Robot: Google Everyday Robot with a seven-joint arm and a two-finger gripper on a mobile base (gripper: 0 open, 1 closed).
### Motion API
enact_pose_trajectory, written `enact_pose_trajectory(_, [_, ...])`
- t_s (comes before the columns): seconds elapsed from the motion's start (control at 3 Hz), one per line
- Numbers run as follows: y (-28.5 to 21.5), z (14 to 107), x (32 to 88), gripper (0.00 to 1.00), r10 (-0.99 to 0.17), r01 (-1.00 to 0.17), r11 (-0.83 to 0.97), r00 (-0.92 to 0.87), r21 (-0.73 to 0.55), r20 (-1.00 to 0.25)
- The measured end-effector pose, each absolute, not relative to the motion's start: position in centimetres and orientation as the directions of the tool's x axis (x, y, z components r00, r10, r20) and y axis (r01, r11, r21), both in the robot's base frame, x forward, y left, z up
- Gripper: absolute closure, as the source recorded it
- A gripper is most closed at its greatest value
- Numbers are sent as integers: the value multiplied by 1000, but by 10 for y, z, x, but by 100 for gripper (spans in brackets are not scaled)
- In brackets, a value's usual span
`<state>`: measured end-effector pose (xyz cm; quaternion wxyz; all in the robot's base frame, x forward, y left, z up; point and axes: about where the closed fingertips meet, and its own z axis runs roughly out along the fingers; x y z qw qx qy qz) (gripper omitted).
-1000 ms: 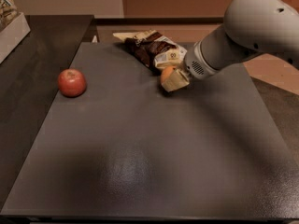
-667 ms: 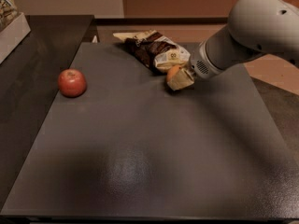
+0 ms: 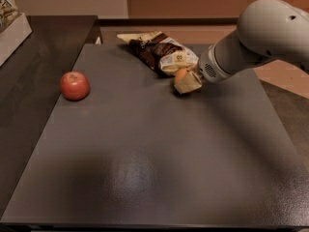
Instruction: Move orange near brown chip bag
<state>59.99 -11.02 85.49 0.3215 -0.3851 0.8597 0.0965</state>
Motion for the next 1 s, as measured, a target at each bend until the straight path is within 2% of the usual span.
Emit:
enact_pose_trajectory(0.33, [-109, 856, 599, 13, -602, -726, 683, -494, -83, -627])
enact_pose_trajectory(0.67, [-108, 857, 599, 0, -603, -727, 681, -493, -85, -627])
enact_pose_trajectory(1.0, [-108, 857, 599, 0, -603, -727, 681, -493, -85, -627])
